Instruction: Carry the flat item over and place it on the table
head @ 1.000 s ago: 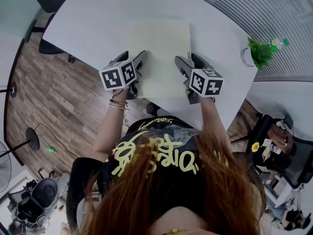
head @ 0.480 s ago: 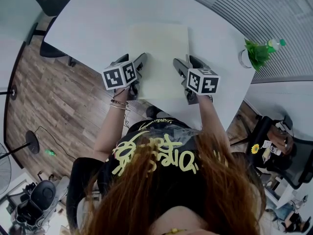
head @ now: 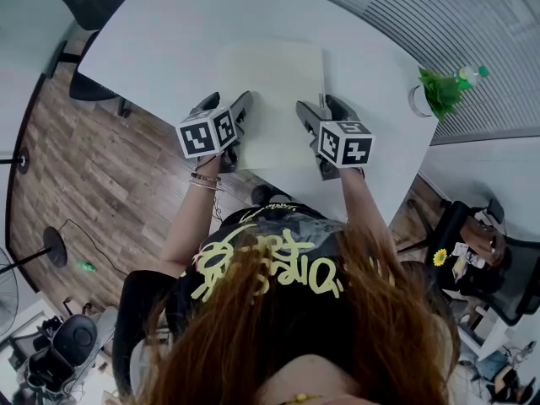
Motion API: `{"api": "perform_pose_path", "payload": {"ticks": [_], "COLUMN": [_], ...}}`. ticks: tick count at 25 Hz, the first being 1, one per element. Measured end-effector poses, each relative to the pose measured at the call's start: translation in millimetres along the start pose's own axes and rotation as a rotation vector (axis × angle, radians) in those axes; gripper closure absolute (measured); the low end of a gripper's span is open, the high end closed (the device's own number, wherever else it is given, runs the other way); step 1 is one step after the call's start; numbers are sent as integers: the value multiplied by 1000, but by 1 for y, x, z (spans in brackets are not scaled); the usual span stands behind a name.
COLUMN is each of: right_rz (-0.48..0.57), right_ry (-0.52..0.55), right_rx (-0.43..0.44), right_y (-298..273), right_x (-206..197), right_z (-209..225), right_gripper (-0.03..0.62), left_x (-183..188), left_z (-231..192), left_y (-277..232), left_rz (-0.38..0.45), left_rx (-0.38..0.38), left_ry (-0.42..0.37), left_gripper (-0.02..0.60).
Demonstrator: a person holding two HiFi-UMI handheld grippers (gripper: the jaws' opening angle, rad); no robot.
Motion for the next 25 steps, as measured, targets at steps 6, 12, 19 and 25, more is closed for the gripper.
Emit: {"api": "perform_pose_path", "payload": {"ticks": [6, 12, 19, 25], "right_rz": [41, 109, 210, 293], "right_ry": [69, 132, 102, 140], "right_rx": [1, 17, 95, 125], "right_y": [8, 21, 45, 65], "right_x": [8, 25, 56, 82], "right_z": [-7, -18, -37, -48], "right_gripper": [287, 287, 287, 287], "left_x": [6, 18, 41, 64], "left_z": [-1, 4, 21, 47], "left_y": [13, 26, 51, 74], "left_rz": [53, 119, 211, 280], "left_rx": [31, 19, -21, -85], "left_ry": [-38, -35, -49, -56], "left_gripper": [236, 236, 238, 238]}}
Point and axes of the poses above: the fingertips, and each gripper's own axes: y backward along the fingers, z to its right, x out of its top, the point moved 4 cm from there along y, backward along the fingers, and after that the axes turned 1 degree about y, right-handed, at the moved point
